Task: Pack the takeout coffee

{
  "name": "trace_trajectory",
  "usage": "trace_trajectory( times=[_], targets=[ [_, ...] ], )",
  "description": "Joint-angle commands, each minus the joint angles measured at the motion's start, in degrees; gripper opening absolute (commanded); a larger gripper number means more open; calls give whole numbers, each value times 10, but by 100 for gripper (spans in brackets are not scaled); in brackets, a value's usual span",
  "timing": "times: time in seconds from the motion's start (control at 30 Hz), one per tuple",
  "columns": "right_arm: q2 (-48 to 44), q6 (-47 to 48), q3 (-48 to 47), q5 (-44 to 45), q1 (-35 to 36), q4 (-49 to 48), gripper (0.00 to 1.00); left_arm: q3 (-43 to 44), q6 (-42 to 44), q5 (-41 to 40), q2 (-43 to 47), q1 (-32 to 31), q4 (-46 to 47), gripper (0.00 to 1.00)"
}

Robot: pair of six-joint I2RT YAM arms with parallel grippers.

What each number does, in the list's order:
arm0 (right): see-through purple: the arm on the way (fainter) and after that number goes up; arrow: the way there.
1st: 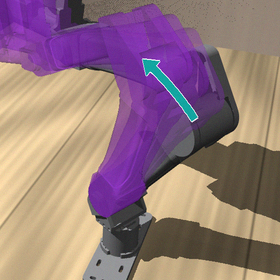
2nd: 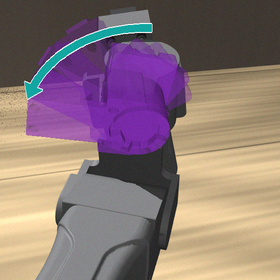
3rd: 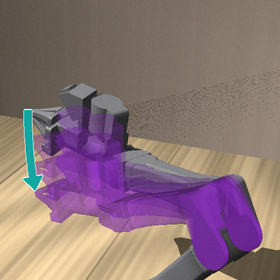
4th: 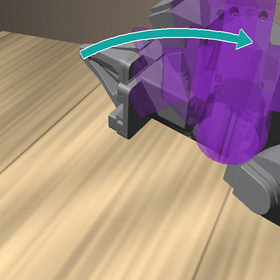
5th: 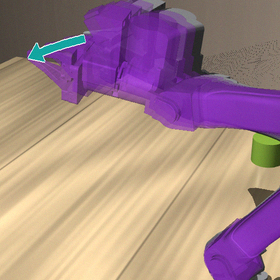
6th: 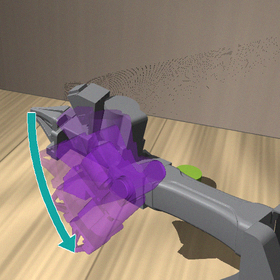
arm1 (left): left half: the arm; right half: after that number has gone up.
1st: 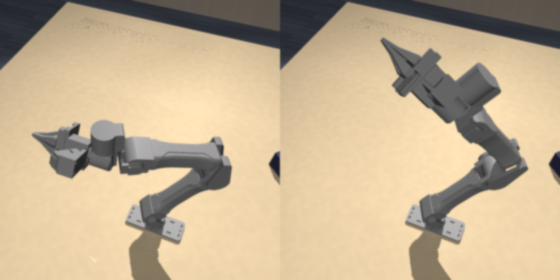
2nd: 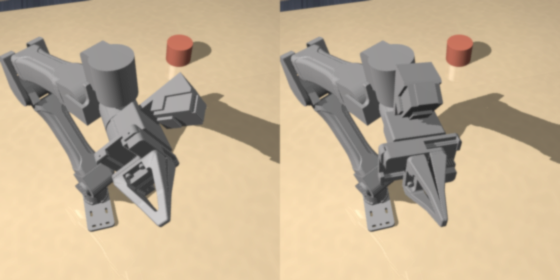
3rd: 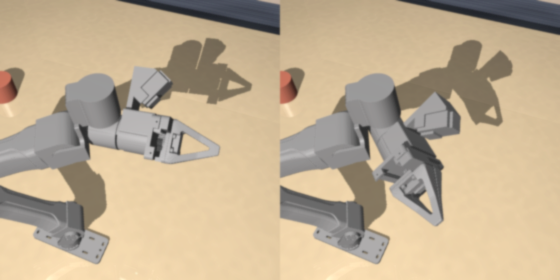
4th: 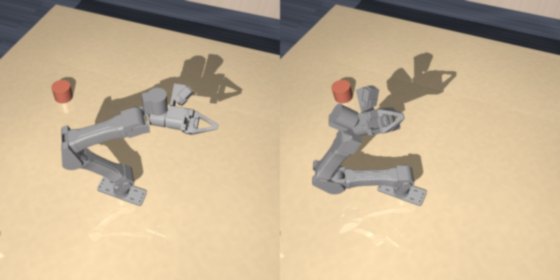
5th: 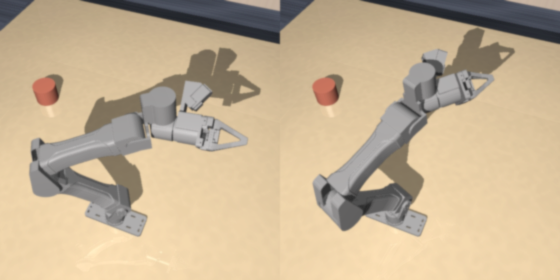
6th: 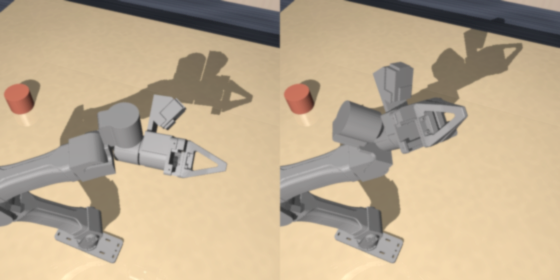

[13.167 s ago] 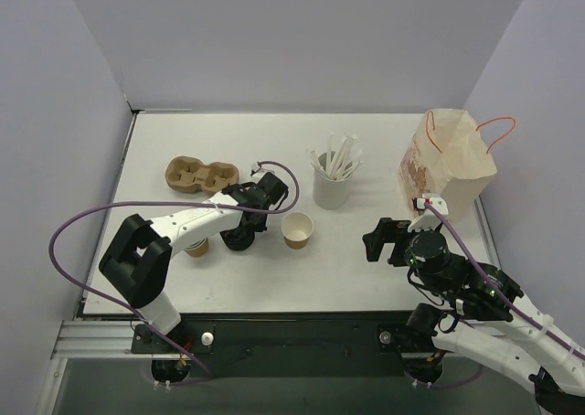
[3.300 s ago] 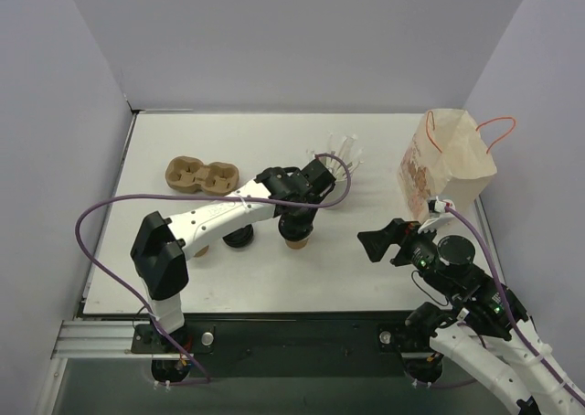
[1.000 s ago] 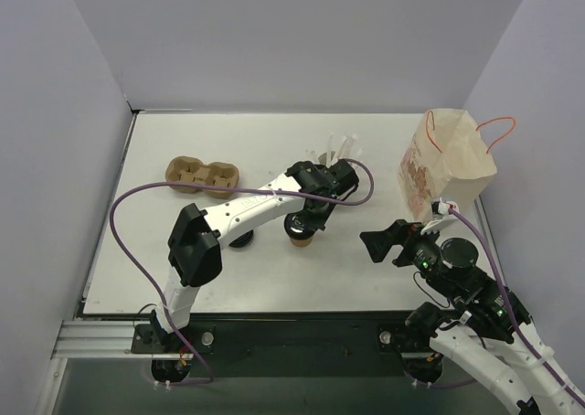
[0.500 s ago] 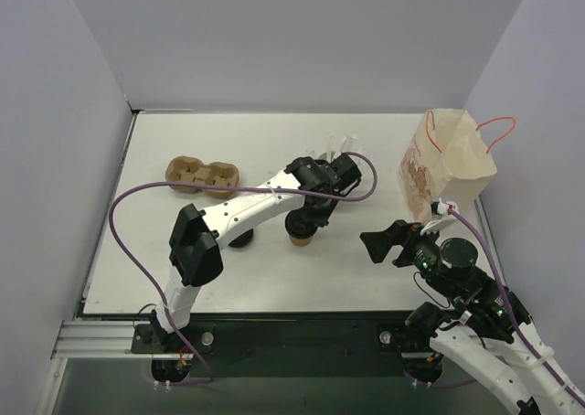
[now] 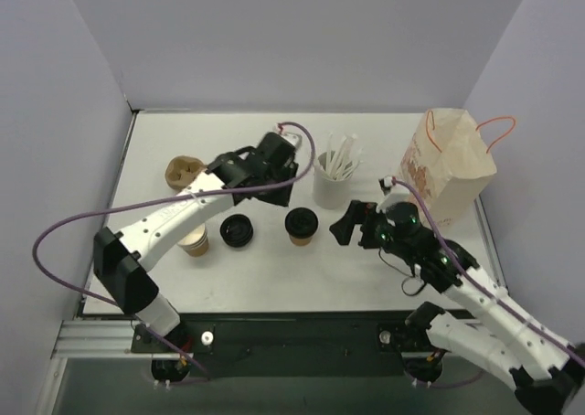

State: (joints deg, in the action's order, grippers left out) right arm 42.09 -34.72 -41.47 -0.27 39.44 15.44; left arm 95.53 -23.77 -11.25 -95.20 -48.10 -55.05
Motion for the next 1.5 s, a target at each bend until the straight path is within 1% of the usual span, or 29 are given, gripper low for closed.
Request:
trace_trajectory(
  times=[0.0, 0.03, 0.07, 0.1, 0.13, 0.17, 0.2, 0.33, 0.4, 0.5, 0.53, 0.57, 0.63, 0.67, 0.7, 0.73, 0.8, 0.83, 0.87, 0.93, 1.03, 1.13, 1.33, 1.4, 1.43, 1.47],
  targets=[
    [101, -29, -28, -24, -7, -95, 96, -181, -11, 143, 105, 82, 214, 47],
    [120, -32, -39, -28, -10, -102, 95, -231, -10, 162, 126, 91, 271, 48],
    [154, -35, -43, -34, -12, -119, 95, -253, -9, 177, 135, 108, 294, 48],
    [171, -37, -47, -44, -13, -128, 94, -268, -7, 208, 139, 113, 313, 49],
    [186, -34, -56, -46, -14, -135, 93, -290, -6, 217, 142, 115, 339, 49],
    [212, -31, -61, -50, -15, -146, 92, -299, -4, 223, 141, 125, 352, 49],
    [222, -23, -66, -53, -15, -147, 91, -305, -2, 239, 140, 128, 361, 49],
    [261, -4, -79, -52, -22, -150, 88, -329, 0, 260, 118, 136, 410, 49],
    [286, 4, -84, -60, -31, -168, 86, -343, -2, 266, 113, 138, 434, 49],
    [314, 14, -87, -88, -40, -185, 79, -353, -7, 267, 100, 140, 454, 50],
    [320, 17, -88, -92, -43, -190, 74, -353, -8, 265, 92, 140, 455, 50],
    [331, 18, -88, -97, -45, -192, 72, -353, -8, 263, 85, 140, 456, 50],
    [343, 22, -86, -98, -52, -195, 69, -355, -15, 259, 71, 140, 460, 49],
    [356, 24, -84, -105, -53, -197, 68, -359, -20, 245, 66, 140, 464, 49],
    [363, 24, -81, -111, -56, -203, 67, -365, -36, 239, 62, 139, 471, 49],
    [371, 23, -73, -120, -56, -217, 63, -378, -43, 236, 55, 138, 477, 48],
    [393, 20, -68, -145, -57, -226, 59, -398, -62, 228, 52, 136, 500, 48],
    [399, 19, -63, -152, -57, -233, 55, -409, -65, 231, 48, 136, 504, 48],
    [406, 20, -60, -157, -57, -235, 53, -410, -68, 232, 46, 134, 505, 48],
    [406, 22, -53, -167, -57, -245, 47, -410, -71, 225, 46, 132, 493, 46],
    [397, 25, -39, -175, -56, -250, 41, -414, -69, 214, 62, 123, 486, 46],
    [391, 26, -30, -198, -57, -259, 38, -416, -70, 205, 81, 118, 471, 46],
    [359, 26, -2, -201, -53, -274, 38, -423, -79, 184, 135, 117, 438, 46],
    [353, 30, -3, -209, -53, -275, 40, -420, -76, 191, 146, 117, 436, 50],
    [349, 32, -6, -212, -54, -276, 45, -418, -74, 197, 150, 117, 436, 50],
    [347, 33, -9, -214, -53, -274, 47, -416, -73, 206, 150, 117, 436, 51]
  ],
)
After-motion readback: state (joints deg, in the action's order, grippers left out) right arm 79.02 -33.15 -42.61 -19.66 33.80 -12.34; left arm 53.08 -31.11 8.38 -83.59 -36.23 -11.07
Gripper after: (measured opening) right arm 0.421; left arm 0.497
